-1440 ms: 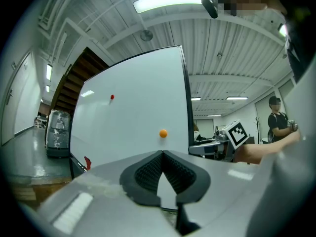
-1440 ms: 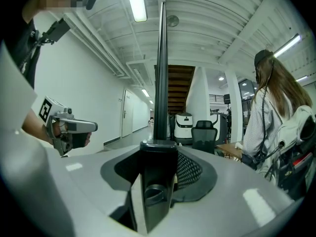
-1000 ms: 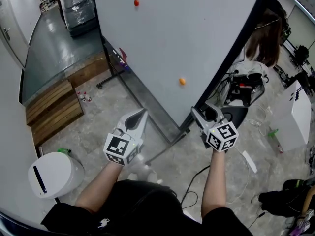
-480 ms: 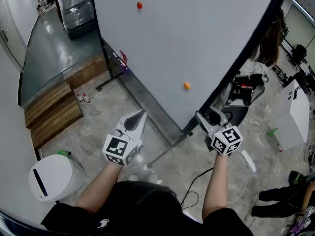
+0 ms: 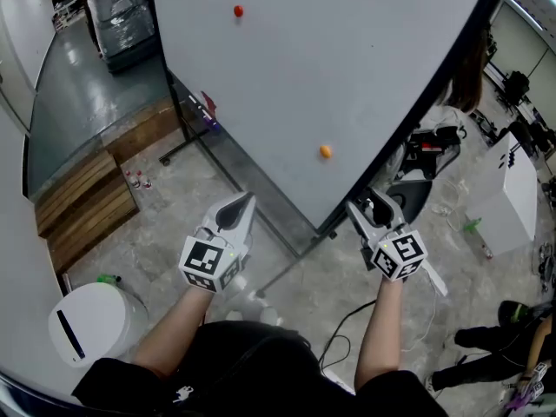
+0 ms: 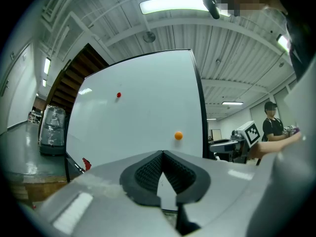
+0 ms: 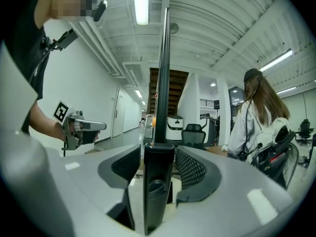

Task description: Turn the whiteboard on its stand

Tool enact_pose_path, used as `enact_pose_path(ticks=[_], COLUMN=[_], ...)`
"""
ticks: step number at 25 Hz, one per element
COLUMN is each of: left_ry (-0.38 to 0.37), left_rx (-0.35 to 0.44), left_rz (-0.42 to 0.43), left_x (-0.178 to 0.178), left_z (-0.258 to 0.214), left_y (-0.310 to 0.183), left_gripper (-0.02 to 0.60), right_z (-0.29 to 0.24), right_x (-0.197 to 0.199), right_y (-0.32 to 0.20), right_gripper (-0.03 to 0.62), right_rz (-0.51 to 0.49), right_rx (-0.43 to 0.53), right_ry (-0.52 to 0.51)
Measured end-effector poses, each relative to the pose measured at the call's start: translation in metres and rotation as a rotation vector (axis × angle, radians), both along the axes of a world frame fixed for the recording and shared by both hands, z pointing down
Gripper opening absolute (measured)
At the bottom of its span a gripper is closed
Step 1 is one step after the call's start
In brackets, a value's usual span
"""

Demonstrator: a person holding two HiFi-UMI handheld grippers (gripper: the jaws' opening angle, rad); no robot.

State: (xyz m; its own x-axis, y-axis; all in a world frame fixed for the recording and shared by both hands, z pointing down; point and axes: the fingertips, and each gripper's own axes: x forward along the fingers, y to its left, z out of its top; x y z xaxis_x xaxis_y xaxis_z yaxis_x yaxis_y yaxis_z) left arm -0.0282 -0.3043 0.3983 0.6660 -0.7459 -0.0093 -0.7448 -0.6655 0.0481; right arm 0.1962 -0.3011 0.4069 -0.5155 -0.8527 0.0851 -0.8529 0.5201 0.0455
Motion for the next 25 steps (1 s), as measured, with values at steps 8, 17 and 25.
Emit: enact_pose_path(ticks=[8, 17, 25], left_ry=[0.014, 0.016, 0.021], left_rx=[0.007, 0.026, 0.036], left_rz=[0.042, 0.038, 0.012], left_x=[0.004, -0.008, -0.024], left_z=[-0.004, -0.007, -0.013], left_y=[0.001, 0.006, 0.015], left_gripper=[0.003, 0.003, 0.003], right_z=[-0.037, -0.069, -0.060], right_x=[-0.003, -0.042, -0.115], right_y=[0.032, 0.063, 0.047], right_gripper=[0.239, 0.071, 0.009], right_rz=[0.089, 0.090, 0.022], right_rx=[0.073, 0.165, 0.133], right_ry=[-0.018, -0.160, -0.250])
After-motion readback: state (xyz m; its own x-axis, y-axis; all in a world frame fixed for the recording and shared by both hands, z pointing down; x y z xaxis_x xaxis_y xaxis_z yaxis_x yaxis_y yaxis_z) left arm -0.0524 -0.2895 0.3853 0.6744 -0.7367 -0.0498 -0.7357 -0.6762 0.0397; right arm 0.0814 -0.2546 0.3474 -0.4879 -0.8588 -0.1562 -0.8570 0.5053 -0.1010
